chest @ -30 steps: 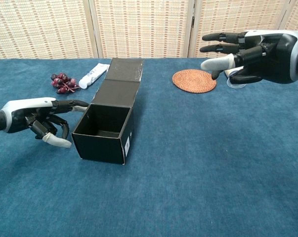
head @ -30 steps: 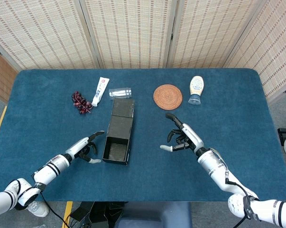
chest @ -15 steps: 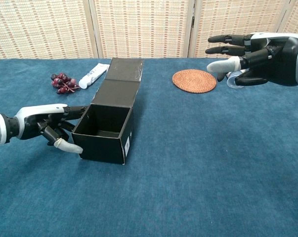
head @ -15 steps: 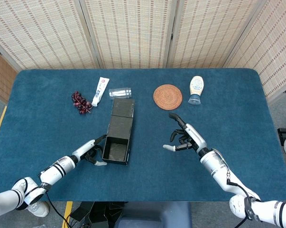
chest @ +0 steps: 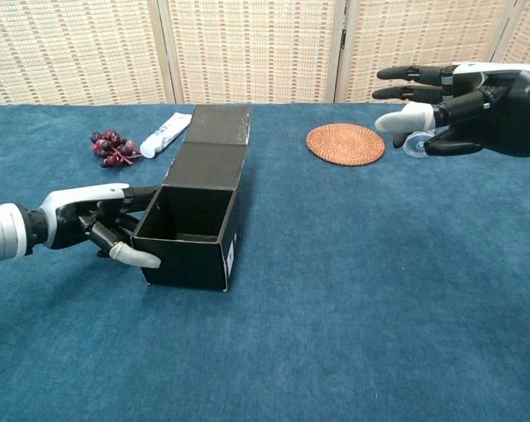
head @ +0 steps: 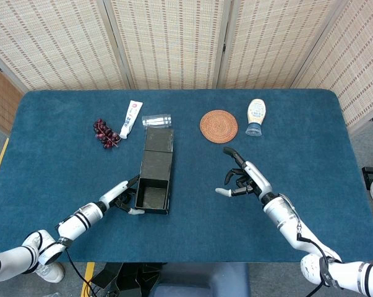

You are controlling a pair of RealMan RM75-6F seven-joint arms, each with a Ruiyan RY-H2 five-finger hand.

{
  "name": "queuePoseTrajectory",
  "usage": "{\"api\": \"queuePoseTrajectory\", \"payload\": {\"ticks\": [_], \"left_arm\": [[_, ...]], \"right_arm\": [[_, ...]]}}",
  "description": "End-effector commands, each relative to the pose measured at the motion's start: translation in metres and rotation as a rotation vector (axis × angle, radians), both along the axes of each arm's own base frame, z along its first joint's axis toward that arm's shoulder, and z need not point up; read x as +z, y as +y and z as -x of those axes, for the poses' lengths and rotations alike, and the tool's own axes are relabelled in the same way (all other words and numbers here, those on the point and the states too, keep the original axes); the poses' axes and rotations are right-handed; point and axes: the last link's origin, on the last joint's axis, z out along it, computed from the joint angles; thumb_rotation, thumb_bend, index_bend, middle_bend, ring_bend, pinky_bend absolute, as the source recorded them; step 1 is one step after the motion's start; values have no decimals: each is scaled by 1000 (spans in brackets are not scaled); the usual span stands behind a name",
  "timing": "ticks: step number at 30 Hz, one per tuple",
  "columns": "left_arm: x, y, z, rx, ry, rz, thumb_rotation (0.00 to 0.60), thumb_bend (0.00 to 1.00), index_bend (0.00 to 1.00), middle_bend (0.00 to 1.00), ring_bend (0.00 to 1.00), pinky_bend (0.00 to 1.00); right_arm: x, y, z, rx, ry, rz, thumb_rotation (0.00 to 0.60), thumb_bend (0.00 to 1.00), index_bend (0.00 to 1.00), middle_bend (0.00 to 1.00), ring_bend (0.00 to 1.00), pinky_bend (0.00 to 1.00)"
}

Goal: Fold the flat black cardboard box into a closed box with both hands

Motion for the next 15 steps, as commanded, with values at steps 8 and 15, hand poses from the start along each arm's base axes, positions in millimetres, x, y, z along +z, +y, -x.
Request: {"api": "queuePoseTrajectory", "payload": {"ticks": [8, 15], "left_arm": [[-11, 0, -3, 21, -52, -18, 600, 163, 114, 103, 622, 862], [-18, -1, -4, 43, -91, -41, 600, 163, 257, 282, 655, 863]], "right_arm": [[-1, -1, 5, -17, -9, 3, 600, 126, 0, 9, 551, 1000], [-2, -1, 9, -29, -12, -1, 600, 125, 0, 18, 552, 1000]]}}
